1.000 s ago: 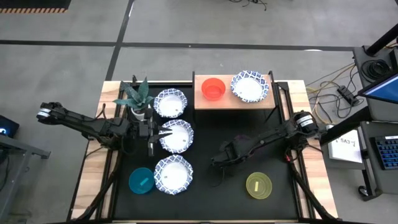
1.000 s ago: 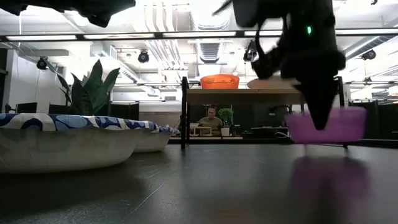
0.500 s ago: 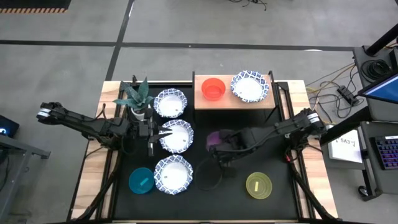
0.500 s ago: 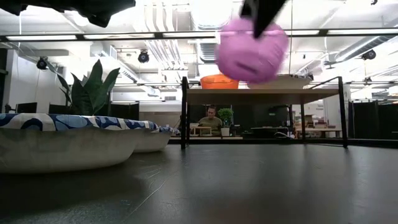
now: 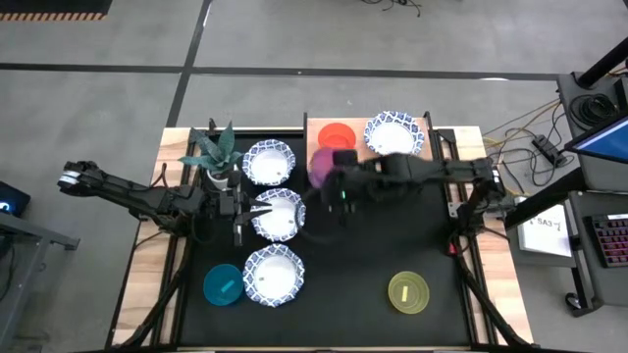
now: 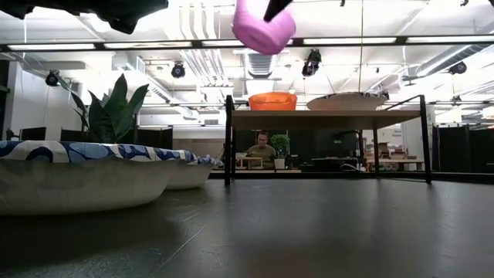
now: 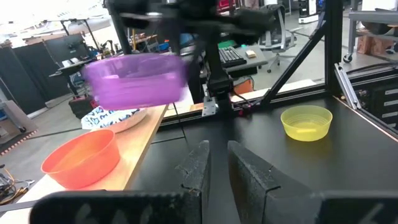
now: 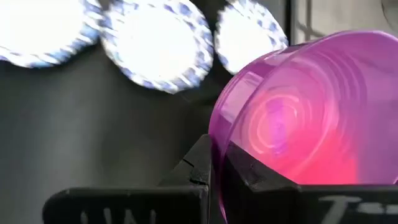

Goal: Place and stack bowls onto a shelf
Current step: Stack the violet bowl in the orange bowl on the stock shelf

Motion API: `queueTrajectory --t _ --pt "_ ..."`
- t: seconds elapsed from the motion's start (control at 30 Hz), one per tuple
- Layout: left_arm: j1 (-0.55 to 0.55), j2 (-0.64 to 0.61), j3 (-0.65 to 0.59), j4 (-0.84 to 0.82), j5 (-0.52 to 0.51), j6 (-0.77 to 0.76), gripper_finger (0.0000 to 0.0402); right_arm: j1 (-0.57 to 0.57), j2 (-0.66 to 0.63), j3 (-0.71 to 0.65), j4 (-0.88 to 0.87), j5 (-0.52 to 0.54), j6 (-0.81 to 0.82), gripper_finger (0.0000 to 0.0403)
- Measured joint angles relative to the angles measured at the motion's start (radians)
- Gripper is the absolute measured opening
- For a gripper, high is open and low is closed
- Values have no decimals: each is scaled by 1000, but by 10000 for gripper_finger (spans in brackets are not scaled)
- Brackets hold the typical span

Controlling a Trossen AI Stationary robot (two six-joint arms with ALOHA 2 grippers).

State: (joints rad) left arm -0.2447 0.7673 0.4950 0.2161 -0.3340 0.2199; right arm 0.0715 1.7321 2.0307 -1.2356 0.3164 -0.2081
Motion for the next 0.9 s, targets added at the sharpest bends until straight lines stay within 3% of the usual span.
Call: queueTrajectory --t 0.2,0.4,0.9 --pt "0 0 0 0 0 4 38 -175 3 5 -45 -3 -104 8" --pt "0 0 0 0 0 4 38 -306 5 -31 -22 -89 -155 8" --pt "0 0 0 0 0 4 38 -355 6 -128 74 -76 -238 8"
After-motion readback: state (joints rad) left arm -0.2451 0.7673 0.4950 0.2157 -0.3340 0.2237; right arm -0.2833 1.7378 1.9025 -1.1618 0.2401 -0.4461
